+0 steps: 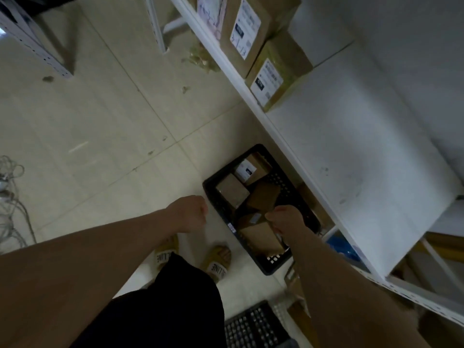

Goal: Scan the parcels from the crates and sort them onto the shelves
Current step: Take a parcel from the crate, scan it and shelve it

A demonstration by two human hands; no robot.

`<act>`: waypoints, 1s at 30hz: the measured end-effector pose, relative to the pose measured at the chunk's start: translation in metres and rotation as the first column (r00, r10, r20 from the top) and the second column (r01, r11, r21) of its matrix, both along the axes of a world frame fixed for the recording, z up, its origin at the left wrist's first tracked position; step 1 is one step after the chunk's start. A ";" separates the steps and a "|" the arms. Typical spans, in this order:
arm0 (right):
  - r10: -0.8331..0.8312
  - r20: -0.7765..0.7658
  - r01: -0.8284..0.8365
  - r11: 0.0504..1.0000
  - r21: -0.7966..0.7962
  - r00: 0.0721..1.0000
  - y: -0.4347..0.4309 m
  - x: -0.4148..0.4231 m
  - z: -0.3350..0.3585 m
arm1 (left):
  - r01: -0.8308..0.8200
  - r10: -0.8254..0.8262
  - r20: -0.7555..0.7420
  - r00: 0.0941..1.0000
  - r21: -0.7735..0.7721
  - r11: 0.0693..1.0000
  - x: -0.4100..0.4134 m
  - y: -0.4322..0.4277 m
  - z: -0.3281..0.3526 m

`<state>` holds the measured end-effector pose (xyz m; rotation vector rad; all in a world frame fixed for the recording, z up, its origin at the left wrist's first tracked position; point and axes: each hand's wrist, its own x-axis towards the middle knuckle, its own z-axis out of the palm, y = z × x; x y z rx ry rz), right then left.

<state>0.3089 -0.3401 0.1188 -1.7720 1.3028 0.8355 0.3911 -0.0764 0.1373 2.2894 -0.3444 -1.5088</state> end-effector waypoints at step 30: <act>0.736 -0.118 -0.731 0.677 0.086 0.667 -0.083 -0.049 -0.326 | -0.114 0.116 -0.054 0.992 0.023 0.993 -0.027 -0.087 -0.274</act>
